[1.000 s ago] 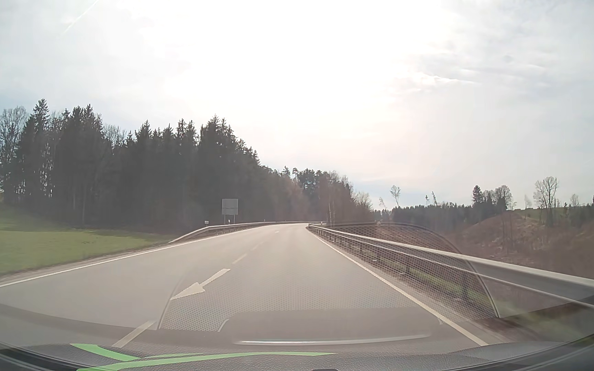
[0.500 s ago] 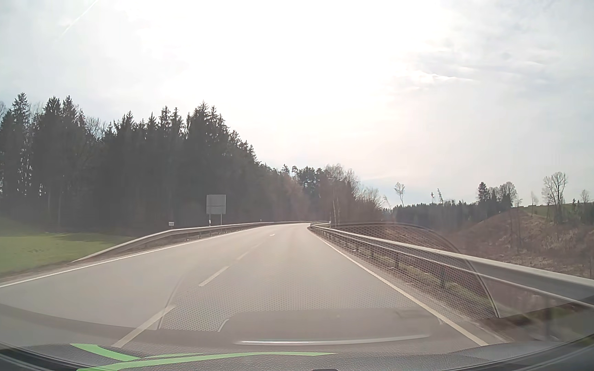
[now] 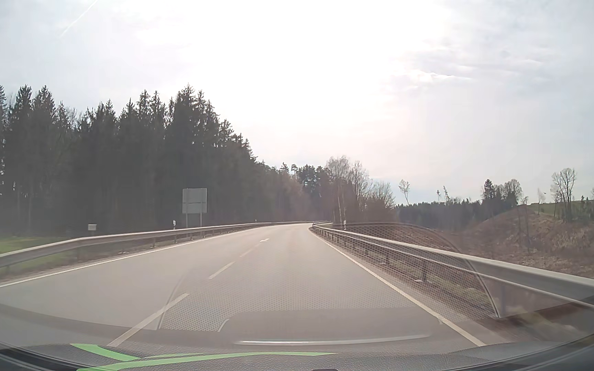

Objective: Follow the waypoints while adhering to traffic rules and regulations

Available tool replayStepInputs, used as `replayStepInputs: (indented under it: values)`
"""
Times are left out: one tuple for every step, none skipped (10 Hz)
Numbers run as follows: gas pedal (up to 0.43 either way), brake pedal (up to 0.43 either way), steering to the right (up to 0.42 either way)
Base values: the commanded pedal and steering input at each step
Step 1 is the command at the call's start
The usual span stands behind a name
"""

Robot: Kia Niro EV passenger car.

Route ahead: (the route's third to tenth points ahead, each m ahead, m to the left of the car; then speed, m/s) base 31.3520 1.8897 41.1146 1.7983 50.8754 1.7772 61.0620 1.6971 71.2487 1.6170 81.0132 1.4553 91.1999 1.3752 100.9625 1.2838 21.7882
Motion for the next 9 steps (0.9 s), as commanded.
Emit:
replayStepInputs:
  values:
    - [0.26, 0.0, 0.001]
    - [0.26, 0.0, 0.001]
    - [0.26, 0.0, 0.001]
    - [0.26, 0.0, 0.001]
    - [0.26, 0.0, 0.001]
    - [0.268, 0.0, 0.001]
    - [0.268, 0.0, 0.001]
    - [0.268, 0.0, 0.001]
    - [0.268, 0.0, 0.001]
